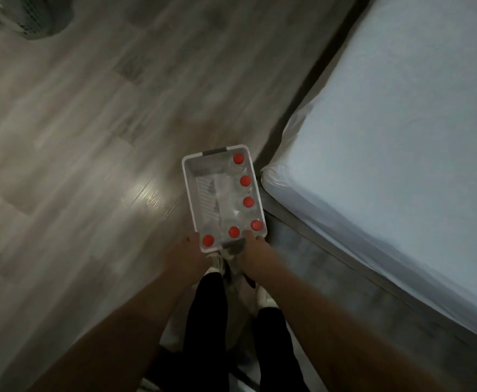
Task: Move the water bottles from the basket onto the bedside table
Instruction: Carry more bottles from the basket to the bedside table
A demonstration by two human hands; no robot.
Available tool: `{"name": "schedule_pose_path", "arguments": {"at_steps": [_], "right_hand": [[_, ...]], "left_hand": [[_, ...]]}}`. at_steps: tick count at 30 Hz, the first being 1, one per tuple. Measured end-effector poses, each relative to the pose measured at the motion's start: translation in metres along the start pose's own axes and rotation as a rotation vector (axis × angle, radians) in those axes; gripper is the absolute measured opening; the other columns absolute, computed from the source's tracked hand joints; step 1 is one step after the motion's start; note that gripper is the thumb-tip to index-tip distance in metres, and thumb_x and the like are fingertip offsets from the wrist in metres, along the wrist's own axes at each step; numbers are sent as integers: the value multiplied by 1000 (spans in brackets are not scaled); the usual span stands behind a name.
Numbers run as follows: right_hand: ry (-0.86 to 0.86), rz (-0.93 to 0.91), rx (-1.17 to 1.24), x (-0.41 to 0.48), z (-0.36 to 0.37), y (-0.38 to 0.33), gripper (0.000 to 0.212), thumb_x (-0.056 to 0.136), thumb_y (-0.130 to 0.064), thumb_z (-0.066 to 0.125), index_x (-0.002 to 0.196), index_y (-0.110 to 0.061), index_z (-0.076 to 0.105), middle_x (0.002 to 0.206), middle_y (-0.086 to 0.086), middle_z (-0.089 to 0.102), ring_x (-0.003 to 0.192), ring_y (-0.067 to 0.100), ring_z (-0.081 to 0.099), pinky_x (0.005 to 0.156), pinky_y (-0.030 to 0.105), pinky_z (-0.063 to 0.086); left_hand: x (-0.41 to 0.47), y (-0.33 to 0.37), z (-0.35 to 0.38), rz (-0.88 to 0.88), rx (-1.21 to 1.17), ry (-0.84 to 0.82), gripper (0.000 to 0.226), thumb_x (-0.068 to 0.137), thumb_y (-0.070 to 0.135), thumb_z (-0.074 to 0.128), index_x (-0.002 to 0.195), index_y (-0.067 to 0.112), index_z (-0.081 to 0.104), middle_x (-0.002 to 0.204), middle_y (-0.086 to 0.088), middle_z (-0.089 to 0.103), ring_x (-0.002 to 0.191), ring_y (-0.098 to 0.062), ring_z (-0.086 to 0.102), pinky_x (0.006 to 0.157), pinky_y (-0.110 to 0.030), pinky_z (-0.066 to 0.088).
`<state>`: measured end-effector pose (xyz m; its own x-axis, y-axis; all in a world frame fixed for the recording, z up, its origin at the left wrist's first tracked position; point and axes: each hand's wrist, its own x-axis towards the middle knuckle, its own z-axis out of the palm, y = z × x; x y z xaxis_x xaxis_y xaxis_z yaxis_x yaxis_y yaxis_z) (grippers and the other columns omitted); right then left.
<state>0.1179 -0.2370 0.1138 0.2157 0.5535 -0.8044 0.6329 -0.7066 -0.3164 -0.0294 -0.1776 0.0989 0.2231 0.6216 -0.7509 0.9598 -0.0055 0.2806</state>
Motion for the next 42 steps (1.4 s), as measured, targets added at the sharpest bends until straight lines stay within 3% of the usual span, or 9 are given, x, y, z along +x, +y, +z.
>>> {"name": "schedule_pose_path", "arguments": {"at_steps": [3, 5, 8, 16, 22, 26, 29, 37, 42], "right_hand": [[46, 15, 45, 47, 23, -1, 40, 87, -28, 54, 125, -22, 42, 120, 8, 56, 105, 29, 59, 89, 39, 49], [58, 19, 41, 74, 38, 0, 49, 86, -33, 54, 131, -27, 34, 121, 11, 55, 108, 32, 58, 93, 46, 49], [36, 58, 47, 107, 54, 5, 57, 89, -33, 54, 141, -27, 28, 125, 13, 52, 115, 32, 53, 100, 49, 43], [96, -12, -55, 149, 64, 17, 48, 94, -30, 50, 139, -22, 35, 106, 5, 66, 94, 21, 63, 70, 25, 42], [87, -26, -111, 144, 47, 16, 42, 95, -31, 46, 135, -21, 39, 106, 6, 66, 91, 23, 65, 71, 30, 49], [115, -14, -50, 126, 34, 10, 33, 94, -32, 48, 125, -19, 48, 114, 5, 63, 100, 23, 62, 84, 33, 51], [133, -20, -9, 103, 26, 7, 32, 94, -32, 48, 124, -20, 49, 111, 4, 63, 99, 22, 61, 82, 33, 51], [210, -28, 156, -20, -9, 27, 40, 93, -34, 50, 132, -25, 46, 101, 5, 66, 91, 20, 62, 69, 21, 34], [380, 71, 321, -121, -16, 79, 42, 90, -45, 53, 130, -31, 51, 107, 3, 69, 94, 19, 66, 74, 25, 47]], "left_hand": [[47, -18, 20, 55, 98, -35, 72, 83, 50, 57, 140, 19, 28, 130, -11, 51, 113, -30, 56, 90, -40, 47], [75, -27, 35, 96, 180, -69, 84, 84, 55, 53, 148, 19, 12, 135, -11, 48, 116, -28, 55, 92, -41, 49], [107, -36, 58, 139, 252, -133, 87, 86, 55, 49, 149, 21, 1, 135, -11, 49, 115, -27, 56, 91, -39, 49], [148, -40, 78, 151, 337, -194, 84, 84, 52, 49, 149, 23, 5, 120, -11, 61, 107, -29, 60, 89, -39, 50], [146, -21, 41, 245, 337, -99, 64, 89, 42, 50, 145, 25, 25, 115, -10, 65, 103, -28, 62, 85, -34, 49], [133, -2, 13, 368, 339, -55, 50, 90, 38, 51, 137, 26, 40, 115, -4, 66, 103, -22, 62, 80, -26, 44], [113, 8, -4, 403, 360, -47, 47, 89, 39, 52, 135, 28, 43, 116, -2, 65, 104, -20, 61, 76, -23, 40], [22, 35, -51, 447, 448, 44, 51, 86, 49, 50, 135, 38, 42, 111, -4, 69, 98, -24, 64, 78, -31, 49], [-60, 67, -62, 560, 405, 72, 44, 84, 51, 52, 127, 39, 51, 107, 1, 70, 94, -20, 65, 75, -30, 50]]}}
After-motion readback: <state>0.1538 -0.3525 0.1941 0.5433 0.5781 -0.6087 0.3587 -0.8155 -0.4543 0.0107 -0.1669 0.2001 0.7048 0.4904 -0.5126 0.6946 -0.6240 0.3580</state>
